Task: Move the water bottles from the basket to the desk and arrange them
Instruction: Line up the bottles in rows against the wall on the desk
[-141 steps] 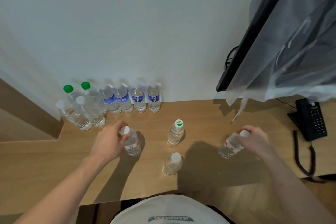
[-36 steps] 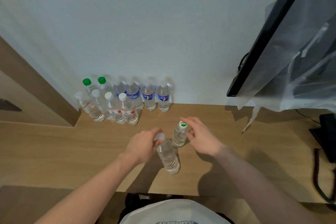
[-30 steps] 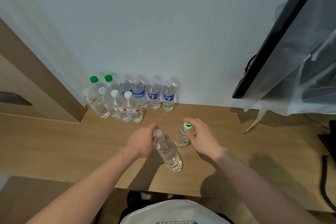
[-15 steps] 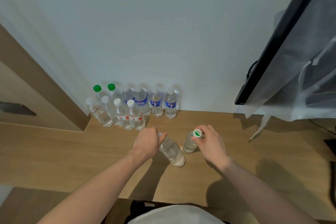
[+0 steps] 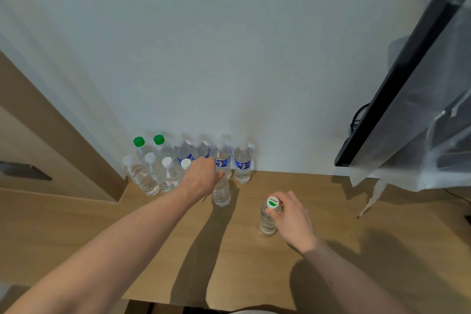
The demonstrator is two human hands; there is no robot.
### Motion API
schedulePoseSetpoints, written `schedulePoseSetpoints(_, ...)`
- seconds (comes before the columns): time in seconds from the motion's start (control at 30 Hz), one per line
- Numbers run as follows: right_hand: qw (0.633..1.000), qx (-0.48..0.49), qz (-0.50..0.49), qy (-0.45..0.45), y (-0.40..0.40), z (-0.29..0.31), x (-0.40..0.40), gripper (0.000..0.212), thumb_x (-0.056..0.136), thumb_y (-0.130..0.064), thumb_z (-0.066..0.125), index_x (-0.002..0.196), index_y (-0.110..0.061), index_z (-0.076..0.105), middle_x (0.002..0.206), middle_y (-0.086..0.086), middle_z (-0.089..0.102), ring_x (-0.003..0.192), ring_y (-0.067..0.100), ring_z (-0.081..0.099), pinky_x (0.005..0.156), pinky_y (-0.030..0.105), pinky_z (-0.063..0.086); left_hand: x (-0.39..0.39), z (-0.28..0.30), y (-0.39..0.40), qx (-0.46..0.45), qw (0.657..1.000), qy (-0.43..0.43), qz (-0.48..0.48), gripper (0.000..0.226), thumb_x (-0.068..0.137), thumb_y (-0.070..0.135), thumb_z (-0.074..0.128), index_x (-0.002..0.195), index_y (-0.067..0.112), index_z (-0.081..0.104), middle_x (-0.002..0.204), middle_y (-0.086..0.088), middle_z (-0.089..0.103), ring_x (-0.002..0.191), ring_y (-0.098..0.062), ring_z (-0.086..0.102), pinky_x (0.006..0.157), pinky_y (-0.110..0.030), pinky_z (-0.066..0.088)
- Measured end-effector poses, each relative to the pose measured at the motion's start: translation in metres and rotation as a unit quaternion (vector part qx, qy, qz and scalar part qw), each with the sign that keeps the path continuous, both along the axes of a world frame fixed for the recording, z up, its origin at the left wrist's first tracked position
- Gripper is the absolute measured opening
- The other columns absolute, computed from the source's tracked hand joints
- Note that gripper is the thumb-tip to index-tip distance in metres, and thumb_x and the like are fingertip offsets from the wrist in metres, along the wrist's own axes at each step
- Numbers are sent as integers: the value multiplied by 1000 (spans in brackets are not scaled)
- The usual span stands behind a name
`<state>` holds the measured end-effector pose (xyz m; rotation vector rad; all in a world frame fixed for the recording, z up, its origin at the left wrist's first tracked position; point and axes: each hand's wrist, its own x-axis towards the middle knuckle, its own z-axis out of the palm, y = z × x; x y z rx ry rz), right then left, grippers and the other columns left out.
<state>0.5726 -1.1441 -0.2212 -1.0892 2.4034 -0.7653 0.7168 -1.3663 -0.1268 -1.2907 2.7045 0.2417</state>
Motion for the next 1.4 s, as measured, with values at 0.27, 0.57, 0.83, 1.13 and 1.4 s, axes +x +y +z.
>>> schedulePoseSetpoints(0.27,1000,15,23,-13,-9,1,-6,18,94,-41,73,101,-46,57,102,-18,51,91,11,62,85,40,53,-10,-7,-22,0,999,-32,10,44,102,51,57,109,8,61,92,-8,66,76,-23,57,64,-33,44)
schedulePoseSetpoints(0.57,996,-12,83,12,-79,33,-21,21,96,-42,73,114,-39,62,104,-20,56,91,1,62,87,28,55,4,-11,-41,35,999,-15,-34,41,105,43,56,136,16,56,118,-8,71,103,-27,68,80,-37,52)
schedulePoseSetpoints(0.83,994,10,107,33,-147,35,-15,23,95,-43,74,111,-33,61,105,-13,56,89,15,61,78,35,50,5,-19,-43,47,998,-14,-30,37,108,34,51,141,19,49,123,-11,68,108,-31,65,79,-39,50)
schedulePoseSetpoints(1.13,994,18,105,32,-156,24,-16,18,96,-36,72,110,-29,64,107,-8,61,96,17,64,82,33,50,4,-31,-41,53,998,-2,-26,35,107,40,49,135,20,46,120,-6,64,104,-31,66,80,-46,56)
schedulePoseSetpoints(1.4,994,-10,106,2,-153,32,-9,16,96,-33,75,106,-27,64,104,-10,57,92,12,60,86,31,50,4,-40,-37,56,998,21,-23,41,109,38,46,144,20,38,130,-7,61,110,-31,65,85,-50,58)
